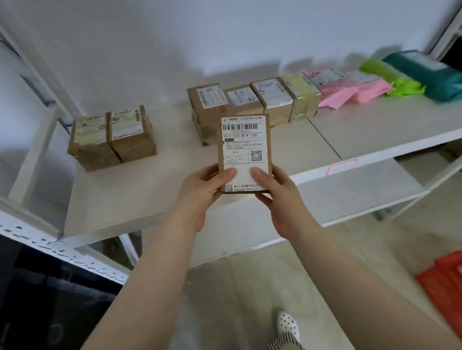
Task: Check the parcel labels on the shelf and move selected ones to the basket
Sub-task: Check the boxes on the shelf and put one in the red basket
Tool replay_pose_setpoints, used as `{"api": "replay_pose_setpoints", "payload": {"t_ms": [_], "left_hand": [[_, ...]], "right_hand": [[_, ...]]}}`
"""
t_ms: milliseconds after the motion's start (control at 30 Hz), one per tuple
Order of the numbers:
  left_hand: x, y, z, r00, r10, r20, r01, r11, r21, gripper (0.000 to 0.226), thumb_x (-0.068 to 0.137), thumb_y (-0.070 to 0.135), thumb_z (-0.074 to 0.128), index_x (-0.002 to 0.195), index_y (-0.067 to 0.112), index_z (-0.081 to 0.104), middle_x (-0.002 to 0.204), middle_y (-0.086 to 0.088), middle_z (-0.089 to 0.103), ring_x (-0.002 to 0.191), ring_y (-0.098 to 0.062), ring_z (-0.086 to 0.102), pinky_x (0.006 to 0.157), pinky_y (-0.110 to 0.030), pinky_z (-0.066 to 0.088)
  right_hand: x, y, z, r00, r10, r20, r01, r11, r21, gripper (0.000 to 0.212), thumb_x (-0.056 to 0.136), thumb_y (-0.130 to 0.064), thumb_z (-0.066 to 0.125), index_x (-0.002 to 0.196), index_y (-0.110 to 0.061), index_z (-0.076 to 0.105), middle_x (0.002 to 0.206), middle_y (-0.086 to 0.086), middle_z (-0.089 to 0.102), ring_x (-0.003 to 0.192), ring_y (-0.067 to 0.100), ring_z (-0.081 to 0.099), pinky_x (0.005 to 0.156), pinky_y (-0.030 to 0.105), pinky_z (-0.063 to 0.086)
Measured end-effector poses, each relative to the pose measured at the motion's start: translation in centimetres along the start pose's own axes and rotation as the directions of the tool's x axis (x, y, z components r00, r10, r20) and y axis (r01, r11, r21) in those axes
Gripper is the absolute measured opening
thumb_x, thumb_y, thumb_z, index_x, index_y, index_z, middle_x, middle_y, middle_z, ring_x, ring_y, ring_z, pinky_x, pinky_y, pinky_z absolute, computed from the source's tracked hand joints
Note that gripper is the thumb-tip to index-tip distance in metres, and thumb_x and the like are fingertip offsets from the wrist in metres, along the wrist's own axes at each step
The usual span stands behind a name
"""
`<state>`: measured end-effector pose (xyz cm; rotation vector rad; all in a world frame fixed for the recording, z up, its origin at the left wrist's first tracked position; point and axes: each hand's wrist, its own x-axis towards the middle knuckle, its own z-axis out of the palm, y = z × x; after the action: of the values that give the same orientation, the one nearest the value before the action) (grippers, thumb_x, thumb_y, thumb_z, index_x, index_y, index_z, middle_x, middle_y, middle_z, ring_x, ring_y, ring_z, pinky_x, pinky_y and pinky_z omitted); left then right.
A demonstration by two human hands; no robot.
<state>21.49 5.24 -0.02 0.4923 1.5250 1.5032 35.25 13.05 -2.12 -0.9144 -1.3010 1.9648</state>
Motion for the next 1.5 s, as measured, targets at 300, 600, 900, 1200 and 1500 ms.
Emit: {"api": "replay_pose_setpoints", "payload": {"t_ms": [300, 600, 900, 1200, 1500], "left_hand": [[1.0, -5.1, 16.8, 0.968, -0.094, 0.235, 0.048, 0.980, 0.195, 0.042, 0.081, 0.016, 0.074, 0.122, 0.009, 0.064, 0.111, -0.002, 0.074, 0.103, -0.016, 0.069, 0.101, -0.030, 0.049], [1.7, -12.4, 40.0, 0.863, -0.235, 0.447, 0.099, 0.947, 0.307, 0.040, 0.084, 0.014, 0.071, 0.123, 0.005, 0.063, 0.109, -0.003, 0.073, 0.094, -0.010, 0.072, 0.087, -0.020, 0.054], [1.1, -17.7, 55.8, 0.735, -0.377, 0.563, 0.102, 0.883, 0.459, 0.036, 0.085, 0.018, 0.070, 0.120, 0.011, 0.065, 0.105, -0.002, 0.075, 0.091, -0.010, 0.072, 0.081, -0.018, 0.052], [4.7, -22.1, 68.7, 0.618, -0.506, 0.602, 0.075, 0.800, 0.595, 0.025, 0.086, 0.021, 0.069, 0.111, 0.020, 0.067, 0.108, 0.000, 0.073, 0.103, -0.013, 0.066, 0.100, -0.029, 0.047], [9.9, -28.5, 80.9, 0.497, -0.656, 0.568, 0.141, 0.707, 0.693, 0.017, 0.086, 0.020, 0.069, 0.103, 0.021, 0.068, 0.101, 0.005, 0.073, 0.096, -0.008, 0.066, 0.096, -0.027, 0.048]], "right_hand": [[-4.7, -1.6, -18.1, 0.977, 0.009, -0.212, -0.001, 0.999, 0.036, 0.063, 0.071, -0.028, 0.074, 0.129, -0.012, 0.058, 0.104, -0.003, 0.077, 0.093, 0.010, 0.073, 0.077, 0.019, 0.054], [-10.1, -4.1, -41.0, 0.903, 0.034, -0.427, -0.022, 0.999, 0.032, 0.051, 0.077, -0.022, 0.077, 0.125, -0.012, 0.063, 0.115, 0.001, 0.074, 0.100, 0.012, 0.072, 0.080, 0.019, 0.055], [-14.9, -4.2, -55.7, 0.802, 0.125, -0.584, -0.033, 0.986, 0.166, 0.033, 0.087, -0.013, 0.071, 0.119, -0.010, 0.066, 0.111, 0.006, 0.075, 0.102, 0.019, 0.070, 0.099, 0.032, 0.052], [-14.4, -4.1, -67.4, 0.695, 0.235, -0.679, -0.031, 0.954, 0.298, 0.042, 0.086, -0.018, 0.074, 0.125, -0.008, 0.064, 0.113, 0.005, 0.075, 0.109, 0.022, 0.069, 0.105, 0.040, 0.049], [-12.3, -3.1, -78.5, 0.590, 0.303, -0.749, 0.064, 0.907, 0.417, 0.060, 0.084, -0.012, 0.075, 0.139, -0.021, 0.053, 0.118, -0.003, 0.073, 0.107, 0.018, 0.070, 0.097, 0.035, 0.054]]}}
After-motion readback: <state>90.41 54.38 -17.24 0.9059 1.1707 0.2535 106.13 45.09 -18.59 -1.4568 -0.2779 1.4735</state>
